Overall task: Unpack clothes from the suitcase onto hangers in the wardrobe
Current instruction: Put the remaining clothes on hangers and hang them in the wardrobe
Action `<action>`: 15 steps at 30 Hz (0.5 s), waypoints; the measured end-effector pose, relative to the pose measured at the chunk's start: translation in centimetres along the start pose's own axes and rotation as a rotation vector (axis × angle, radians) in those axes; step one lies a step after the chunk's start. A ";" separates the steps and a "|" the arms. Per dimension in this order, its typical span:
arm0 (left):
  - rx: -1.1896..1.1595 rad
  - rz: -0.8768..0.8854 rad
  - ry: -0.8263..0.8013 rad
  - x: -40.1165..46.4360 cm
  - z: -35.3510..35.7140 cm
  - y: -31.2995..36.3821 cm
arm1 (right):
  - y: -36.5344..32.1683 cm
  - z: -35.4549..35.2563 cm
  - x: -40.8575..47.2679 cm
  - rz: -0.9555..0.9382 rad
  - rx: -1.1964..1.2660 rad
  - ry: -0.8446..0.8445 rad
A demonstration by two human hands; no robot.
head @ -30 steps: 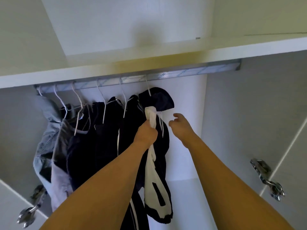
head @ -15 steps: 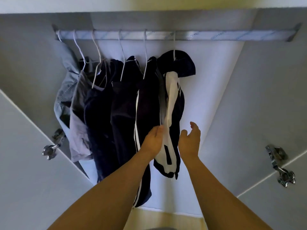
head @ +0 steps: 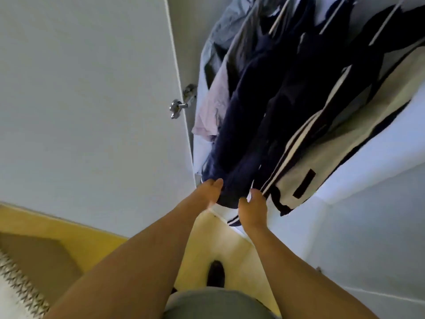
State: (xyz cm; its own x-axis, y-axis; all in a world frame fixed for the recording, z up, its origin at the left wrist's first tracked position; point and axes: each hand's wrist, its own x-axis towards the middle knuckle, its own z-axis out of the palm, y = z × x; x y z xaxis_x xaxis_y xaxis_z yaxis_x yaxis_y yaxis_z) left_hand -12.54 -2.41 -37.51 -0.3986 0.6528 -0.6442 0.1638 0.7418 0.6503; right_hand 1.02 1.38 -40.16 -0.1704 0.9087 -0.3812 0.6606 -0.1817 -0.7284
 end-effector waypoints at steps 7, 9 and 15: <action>-0.026 -0.172 0.165 -3.4 -9.2 -11.5 | -4.1 11.9 -4.3 -0.119 -0.293 -0.424; -0.069 -0.211 0.200 -4.8 -12.1 -15.8 | -5.4 15.6 -6.2 -0.169 -0.386 -0.504; -0.041 -0.322 0.161 -9.0 -18.6 -25.7 | -8.1 25.1 -12.7 -0.182 -0.650 -0.768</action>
State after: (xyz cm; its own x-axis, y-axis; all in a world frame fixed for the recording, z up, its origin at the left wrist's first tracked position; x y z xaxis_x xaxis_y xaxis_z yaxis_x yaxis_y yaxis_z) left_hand -29.99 -30.22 -40.97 -0.5617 0.3513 -0.7491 -0.0282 0.8967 0.4418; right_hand -20.53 -18.09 -43.67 -0.5792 0.3746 -0.7240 0.8079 0.3821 -0.4487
